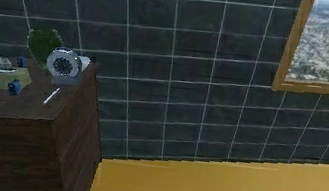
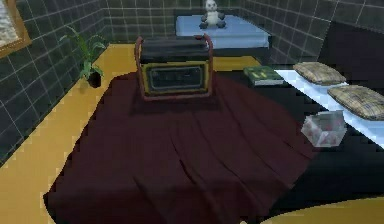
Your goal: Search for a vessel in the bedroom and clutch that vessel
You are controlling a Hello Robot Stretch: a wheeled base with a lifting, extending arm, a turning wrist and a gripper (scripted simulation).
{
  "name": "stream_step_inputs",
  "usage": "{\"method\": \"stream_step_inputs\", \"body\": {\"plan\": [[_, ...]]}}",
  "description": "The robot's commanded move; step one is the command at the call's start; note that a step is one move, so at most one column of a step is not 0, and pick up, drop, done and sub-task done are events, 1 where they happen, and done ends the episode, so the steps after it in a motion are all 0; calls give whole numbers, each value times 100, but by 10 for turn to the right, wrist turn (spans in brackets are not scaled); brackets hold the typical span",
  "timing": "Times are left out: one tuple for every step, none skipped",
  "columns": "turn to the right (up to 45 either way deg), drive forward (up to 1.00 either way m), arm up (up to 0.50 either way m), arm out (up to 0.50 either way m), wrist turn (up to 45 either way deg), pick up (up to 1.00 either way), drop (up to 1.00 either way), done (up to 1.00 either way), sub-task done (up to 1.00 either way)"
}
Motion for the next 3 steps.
{"method": "stream_step_inputs", "body": {"plan": [[0,70,0,0,0,0,0,0,0],[-450,0,0,0,0,0,0,0,0],[-450,0,0,0,0,0,0,0,0]]}}
